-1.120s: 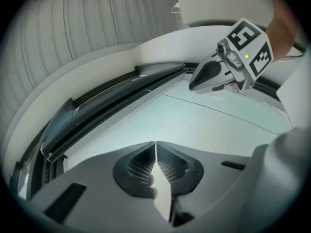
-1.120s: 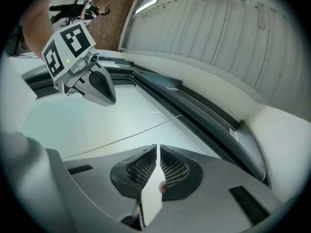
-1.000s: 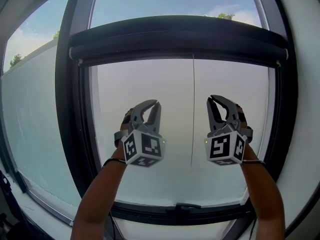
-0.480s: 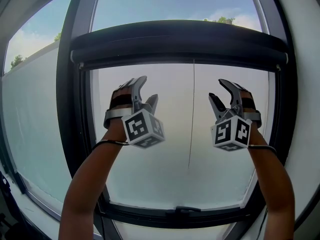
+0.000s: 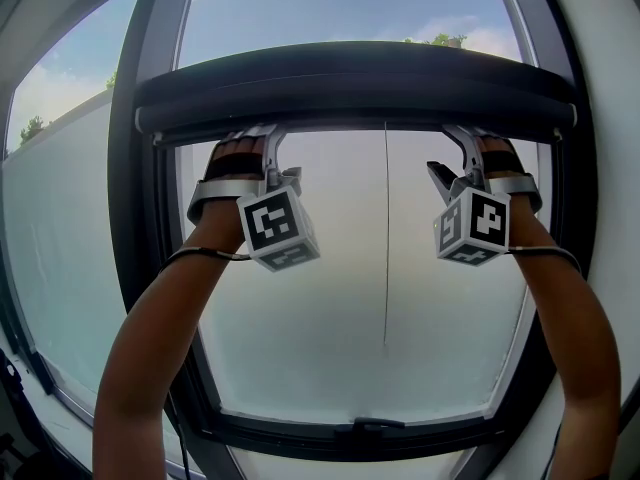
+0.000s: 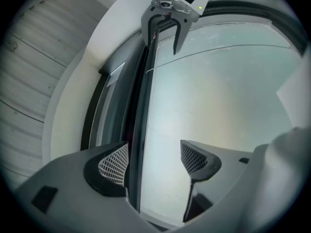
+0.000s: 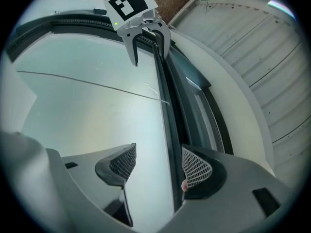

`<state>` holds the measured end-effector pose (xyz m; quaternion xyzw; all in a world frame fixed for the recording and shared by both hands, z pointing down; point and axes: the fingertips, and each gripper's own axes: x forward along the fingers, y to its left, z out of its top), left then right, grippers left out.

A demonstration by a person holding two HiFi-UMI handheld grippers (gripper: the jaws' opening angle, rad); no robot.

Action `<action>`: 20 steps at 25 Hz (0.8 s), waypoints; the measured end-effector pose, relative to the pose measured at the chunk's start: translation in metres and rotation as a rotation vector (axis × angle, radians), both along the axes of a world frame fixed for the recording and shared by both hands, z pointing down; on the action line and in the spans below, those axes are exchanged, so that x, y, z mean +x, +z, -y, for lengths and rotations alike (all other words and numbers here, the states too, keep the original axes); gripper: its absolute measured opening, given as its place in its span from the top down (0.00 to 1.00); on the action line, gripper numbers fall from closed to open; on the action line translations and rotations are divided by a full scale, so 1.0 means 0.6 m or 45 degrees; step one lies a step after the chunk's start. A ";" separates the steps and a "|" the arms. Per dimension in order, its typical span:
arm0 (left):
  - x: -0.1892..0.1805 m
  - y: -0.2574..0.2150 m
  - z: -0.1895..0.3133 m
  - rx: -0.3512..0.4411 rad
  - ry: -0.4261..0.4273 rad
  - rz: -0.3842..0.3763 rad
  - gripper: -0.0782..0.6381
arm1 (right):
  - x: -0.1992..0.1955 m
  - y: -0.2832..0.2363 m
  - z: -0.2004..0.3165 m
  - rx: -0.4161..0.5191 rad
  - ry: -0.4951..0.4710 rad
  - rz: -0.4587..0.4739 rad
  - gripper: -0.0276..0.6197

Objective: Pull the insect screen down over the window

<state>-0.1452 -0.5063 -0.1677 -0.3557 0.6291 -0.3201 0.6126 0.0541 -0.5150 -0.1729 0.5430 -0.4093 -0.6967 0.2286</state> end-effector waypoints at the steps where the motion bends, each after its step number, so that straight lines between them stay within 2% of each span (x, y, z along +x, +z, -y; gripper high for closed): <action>1: 0.005 -0.004 0.002 -0.005 0.000 -0.001 0.45 | -0.006 -0.007 -0.004 -0.001 0.001 0.001 0.54; 5: 0.010 -0.014 0.016 -0.047 -0.022 -0.021 0.45 | -0.011 -0.026 0.006 -0.047 0.041 0.014 0.54; 11: -0.016 -0.027 0.030 -0.117 -0.073 -0.063 0.45 | 0.032 -0.029 0.032 -0.102 0.153 -0.001 0.54; 16: -0.030 -0.031 0.040 -0.092 -0.136 -0.014 0.45 | 0.068 -0.029 0.046 -0.118 0.244 -0.012 0.54; 20: -0.028 -0.030 0.042 -0.093 -0.149 -0.003 0.45 | 0.074 -0.030 0.051 -0.136 0.265 -0.011 0.54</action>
